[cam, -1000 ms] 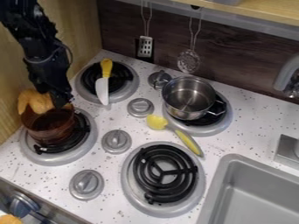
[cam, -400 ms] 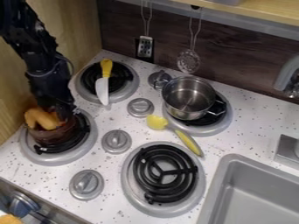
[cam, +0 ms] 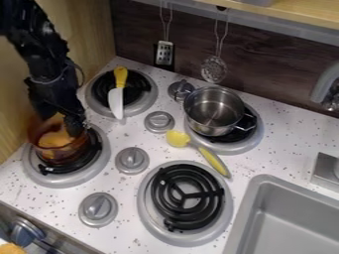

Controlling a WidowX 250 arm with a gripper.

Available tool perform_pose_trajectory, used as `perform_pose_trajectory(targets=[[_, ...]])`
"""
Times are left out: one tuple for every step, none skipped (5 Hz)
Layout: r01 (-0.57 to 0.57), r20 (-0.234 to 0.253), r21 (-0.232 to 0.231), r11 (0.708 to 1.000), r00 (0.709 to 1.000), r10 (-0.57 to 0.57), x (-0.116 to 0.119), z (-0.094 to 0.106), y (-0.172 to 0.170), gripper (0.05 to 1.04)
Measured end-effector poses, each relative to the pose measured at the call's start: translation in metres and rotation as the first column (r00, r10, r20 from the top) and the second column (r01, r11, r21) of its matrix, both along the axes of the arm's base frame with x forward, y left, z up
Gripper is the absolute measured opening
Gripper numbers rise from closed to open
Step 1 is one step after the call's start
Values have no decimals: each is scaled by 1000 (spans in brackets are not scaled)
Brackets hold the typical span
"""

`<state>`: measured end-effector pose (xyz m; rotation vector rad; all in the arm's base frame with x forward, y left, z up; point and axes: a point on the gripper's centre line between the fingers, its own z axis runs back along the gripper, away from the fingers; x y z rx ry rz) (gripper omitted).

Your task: Get the chicken wings and put it in the pot on the bottom left of the burner

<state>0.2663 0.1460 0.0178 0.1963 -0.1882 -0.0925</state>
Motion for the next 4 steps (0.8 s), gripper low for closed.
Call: perform_pose_trajectory(targets=[[5,-21,12,1000,1000,-4,-4,8,1,1001],[17,-19,34,999,1000,-16,0,26,2,1000],[33,-11,2,999,999,-33,3,28,-7,1001],[85,28,-19,996,996,-84,23,33,-35,1001]])
